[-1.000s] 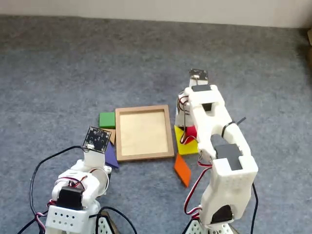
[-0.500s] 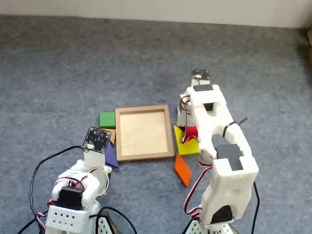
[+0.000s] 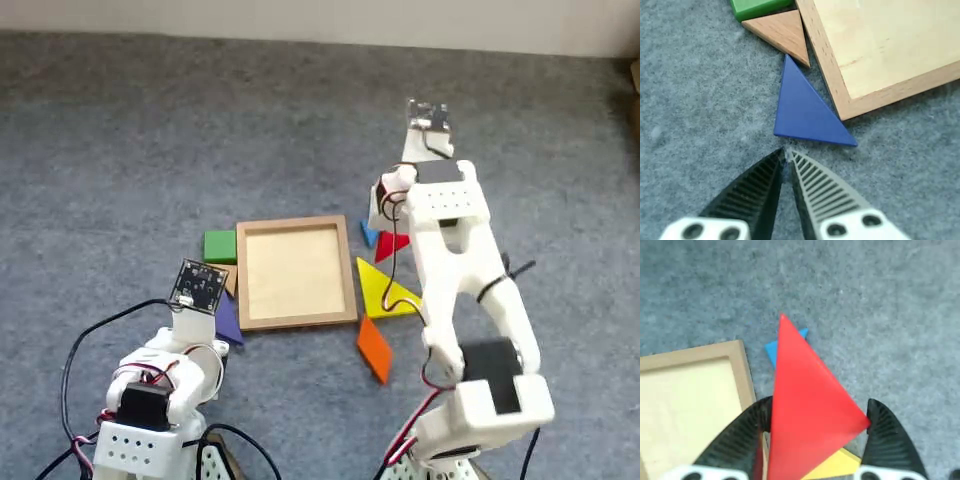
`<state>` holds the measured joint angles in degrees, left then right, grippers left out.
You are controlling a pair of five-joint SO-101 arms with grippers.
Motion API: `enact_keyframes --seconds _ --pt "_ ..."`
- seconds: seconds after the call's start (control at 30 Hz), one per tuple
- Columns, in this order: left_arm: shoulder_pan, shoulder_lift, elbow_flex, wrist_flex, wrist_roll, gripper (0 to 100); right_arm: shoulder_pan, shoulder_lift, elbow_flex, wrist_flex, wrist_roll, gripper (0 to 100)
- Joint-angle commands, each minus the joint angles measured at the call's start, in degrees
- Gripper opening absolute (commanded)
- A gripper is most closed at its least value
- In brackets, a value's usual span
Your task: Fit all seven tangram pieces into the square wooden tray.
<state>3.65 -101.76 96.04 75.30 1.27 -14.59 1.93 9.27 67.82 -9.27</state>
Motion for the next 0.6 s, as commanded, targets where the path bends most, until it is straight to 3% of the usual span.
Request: enact_keyframes --seconds 0.0,0.3,0.5,0.57 --pt "-0.22 -2.42 1.1 0.26 -0.35 1 -4.88 -6.64 -1.45 3.03 0.62 15.7" --pt "-0.22 -2.42 1.1 0.26 -0.35 1 -19.91 -3.12 -1.36 1.27 -3.87 15.7" --pt "-0.22 -2.42 1.1 0.26 -0.35 1 -24.13 4.26 -1.45 -4.7 -7.38 16.5" --pt "-0.22 -2.42 1.1 0.26 -0.35 1 -24.75 5.67 -1.54 -4.09 -8.26 20.8"
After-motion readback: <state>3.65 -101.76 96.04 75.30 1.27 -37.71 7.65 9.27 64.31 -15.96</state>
